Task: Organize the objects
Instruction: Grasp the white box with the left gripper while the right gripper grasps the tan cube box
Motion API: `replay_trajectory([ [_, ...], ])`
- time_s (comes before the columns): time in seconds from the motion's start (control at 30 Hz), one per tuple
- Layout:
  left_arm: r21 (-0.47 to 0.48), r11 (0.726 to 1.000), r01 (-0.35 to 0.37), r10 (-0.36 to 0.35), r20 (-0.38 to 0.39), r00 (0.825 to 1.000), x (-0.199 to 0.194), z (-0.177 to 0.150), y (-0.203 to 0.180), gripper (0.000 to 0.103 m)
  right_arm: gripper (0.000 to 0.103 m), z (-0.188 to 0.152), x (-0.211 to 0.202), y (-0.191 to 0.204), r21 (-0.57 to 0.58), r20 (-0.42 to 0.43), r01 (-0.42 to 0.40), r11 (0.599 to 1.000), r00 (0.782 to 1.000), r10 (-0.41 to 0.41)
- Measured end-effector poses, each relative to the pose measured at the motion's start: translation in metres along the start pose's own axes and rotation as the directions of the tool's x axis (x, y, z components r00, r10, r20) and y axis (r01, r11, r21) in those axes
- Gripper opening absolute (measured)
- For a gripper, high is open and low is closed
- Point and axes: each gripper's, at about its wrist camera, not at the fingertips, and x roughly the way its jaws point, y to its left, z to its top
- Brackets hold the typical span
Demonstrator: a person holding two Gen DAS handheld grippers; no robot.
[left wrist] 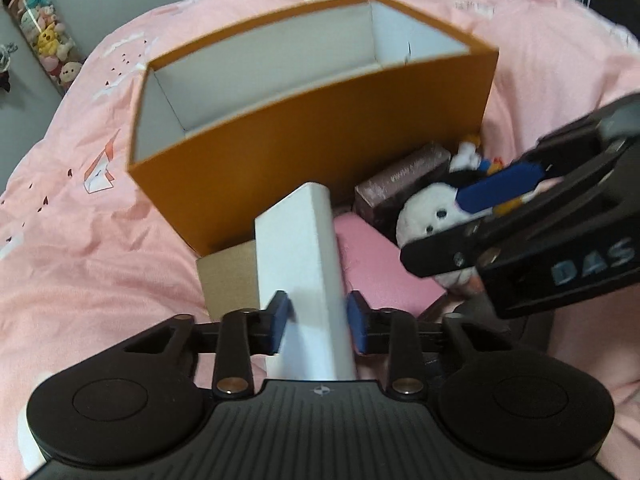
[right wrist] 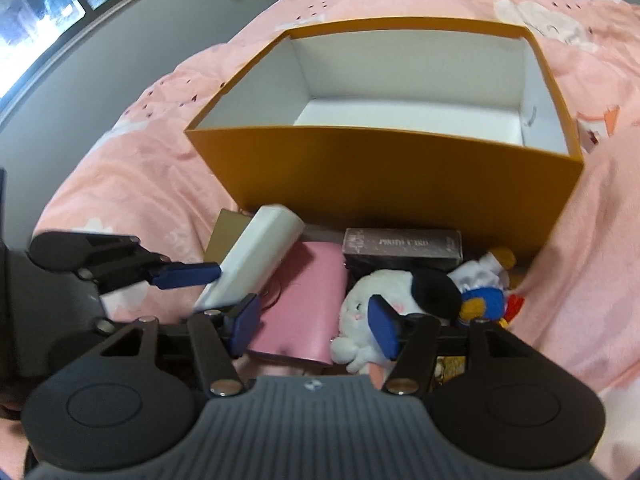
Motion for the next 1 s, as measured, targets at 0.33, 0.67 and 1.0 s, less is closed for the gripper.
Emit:
replay_trajectory([
  [0.33,-0.176,0.984,0.013,-0.008,0.033,0.999,-0.018,-0.009,0.057,0.025,0.023,0.019,0.035,0.020,-0.089,-0.105,-0.078,0.993,0.992,0.069],
  [0.67,-0.368,0.929,0.032,-0.034,0.001,0.999,-0.008,-0.016,0.097,0.049,0.017,0.028,0.066,0.035,-0.078,-0.148,-0.145,0.986,0.980,0.133],
  [1.0,-0.466,0.880,0.096,-0.125,-0.031,0.992,0.009,-0.022,0.106,0.037,0.030,0.040,0.077,0.044,-0.174,-0.154,-0.142,0.975,0.981,0.115],
])
